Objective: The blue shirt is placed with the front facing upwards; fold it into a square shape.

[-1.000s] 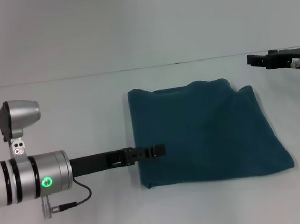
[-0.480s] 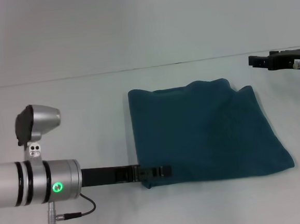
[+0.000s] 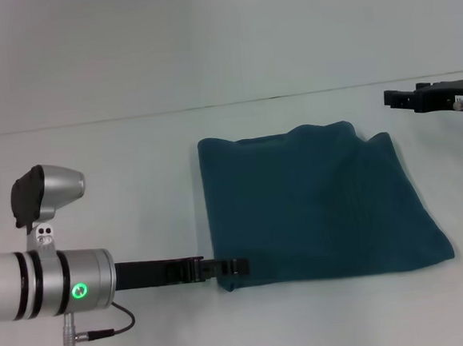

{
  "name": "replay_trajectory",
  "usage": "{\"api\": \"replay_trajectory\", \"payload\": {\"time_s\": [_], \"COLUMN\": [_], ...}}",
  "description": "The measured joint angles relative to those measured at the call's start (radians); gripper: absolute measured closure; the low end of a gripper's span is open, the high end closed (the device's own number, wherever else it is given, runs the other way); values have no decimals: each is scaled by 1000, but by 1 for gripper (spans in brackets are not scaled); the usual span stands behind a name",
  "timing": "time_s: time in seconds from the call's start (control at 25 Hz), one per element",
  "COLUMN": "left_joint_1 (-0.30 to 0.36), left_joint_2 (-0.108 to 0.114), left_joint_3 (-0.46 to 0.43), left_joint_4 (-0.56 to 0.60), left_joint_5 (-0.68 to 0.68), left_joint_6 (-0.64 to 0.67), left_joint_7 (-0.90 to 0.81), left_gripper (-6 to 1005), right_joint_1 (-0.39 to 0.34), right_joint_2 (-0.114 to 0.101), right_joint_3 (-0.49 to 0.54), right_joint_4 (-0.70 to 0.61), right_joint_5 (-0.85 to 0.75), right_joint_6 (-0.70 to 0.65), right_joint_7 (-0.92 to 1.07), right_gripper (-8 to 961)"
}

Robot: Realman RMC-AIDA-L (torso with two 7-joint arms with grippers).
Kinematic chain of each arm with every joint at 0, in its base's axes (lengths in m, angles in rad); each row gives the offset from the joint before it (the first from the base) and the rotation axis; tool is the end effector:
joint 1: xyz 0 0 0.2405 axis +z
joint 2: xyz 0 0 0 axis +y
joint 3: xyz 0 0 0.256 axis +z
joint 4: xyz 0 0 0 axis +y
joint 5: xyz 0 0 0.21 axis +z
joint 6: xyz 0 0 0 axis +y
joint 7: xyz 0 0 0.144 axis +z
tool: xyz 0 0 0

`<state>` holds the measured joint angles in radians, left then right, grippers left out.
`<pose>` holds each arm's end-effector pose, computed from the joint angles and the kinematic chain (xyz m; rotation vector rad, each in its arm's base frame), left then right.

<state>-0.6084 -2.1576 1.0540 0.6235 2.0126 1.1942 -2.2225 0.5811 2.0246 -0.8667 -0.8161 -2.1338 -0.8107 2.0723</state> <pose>-0.2325 0.3482 -0.0816 -2.4953 -1.6253 -0.4512 0.2920 0.4308 0.0660 -1.9863 1.0631 0.3480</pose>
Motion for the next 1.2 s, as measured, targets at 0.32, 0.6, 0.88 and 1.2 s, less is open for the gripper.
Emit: {"api": "replay_trajectory", "payload": {"time_s": [0.32,0.6,0.88,1.2], "left_joint_1": [-9,-23,-29,-39], "left_joint_2": [-2,-5,-3,-2], "left_joint_3": [7,18,19,20], "left_joint_4": [-6,-14,-21,-22], "left_joint_5": [8,8,11,35], "left_joint_6": [-2,-8,-23,-30], "left_joint_7": [-3,-3,-4,-17], "left_gripper": [73,73,74,74], "right_joint_1": [-1,-1,-1,-1], "right_joint_2": [-1,0,0,-1], "right_joint_3": [0,0,0,0], "right_joint_4": [0,-1,-2,-2], "right_joint_5": [-1,1,2,2], "right_joint_6": [-2,-2,-2,-2], "right_joint_7": [2,0,0,1], "right_gripper": [262,263,264,264]}}
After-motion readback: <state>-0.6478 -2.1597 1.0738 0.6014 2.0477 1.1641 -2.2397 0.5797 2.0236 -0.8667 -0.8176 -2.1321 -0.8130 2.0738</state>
